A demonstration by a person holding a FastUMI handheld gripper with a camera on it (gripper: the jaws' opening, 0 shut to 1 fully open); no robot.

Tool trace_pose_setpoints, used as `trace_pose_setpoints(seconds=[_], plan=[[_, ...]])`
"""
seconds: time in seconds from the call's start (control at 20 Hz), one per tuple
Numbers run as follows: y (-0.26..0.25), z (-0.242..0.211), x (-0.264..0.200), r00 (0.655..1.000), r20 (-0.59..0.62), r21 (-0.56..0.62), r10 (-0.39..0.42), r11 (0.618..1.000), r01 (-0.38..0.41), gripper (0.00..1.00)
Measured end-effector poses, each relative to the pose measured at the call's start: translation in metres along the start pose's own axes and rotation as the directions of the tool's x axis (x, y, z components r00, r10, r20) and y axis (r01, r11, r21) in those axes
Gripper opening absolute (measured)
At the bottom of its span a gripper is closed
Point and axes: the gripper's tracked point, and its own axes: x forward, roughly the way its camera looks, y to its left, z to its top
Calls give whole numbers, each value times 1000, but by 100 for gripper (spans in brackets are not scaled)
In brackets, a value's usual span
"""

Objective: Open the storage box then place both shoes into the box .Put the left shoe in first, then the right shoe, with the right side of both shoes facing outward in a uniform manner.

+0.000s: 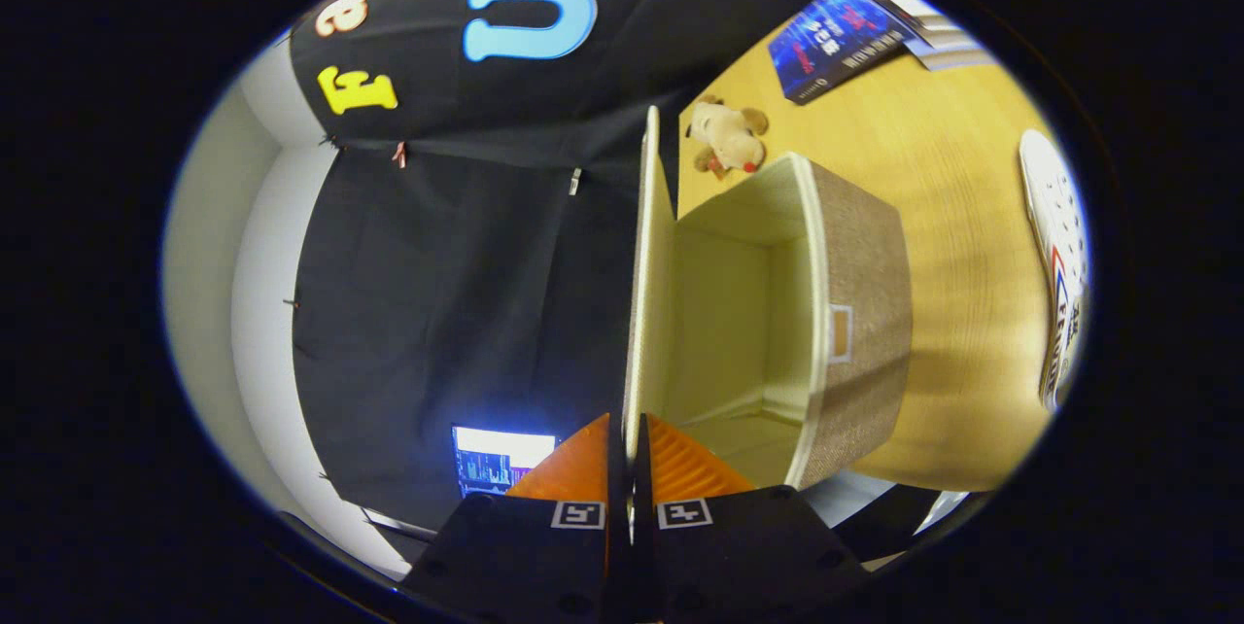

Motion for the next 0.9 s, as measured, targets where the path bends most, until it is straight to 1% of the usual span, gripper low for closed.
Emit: trace_pose_setpoints(seconds=[0.2,0.3,0.4,0.7,0.9], plan=[[47,6,26,1000,11,-72,7,997,-6,5],[63,2,43,1000,1,-105,-16,994,16,5],[76,0,61,999,-2,-107,-37,994,36,5],[117,-4,116,998,-12,-99,-59,993,58,5],[135,-10,160,996,-15,-119,-86,989,83,5]])
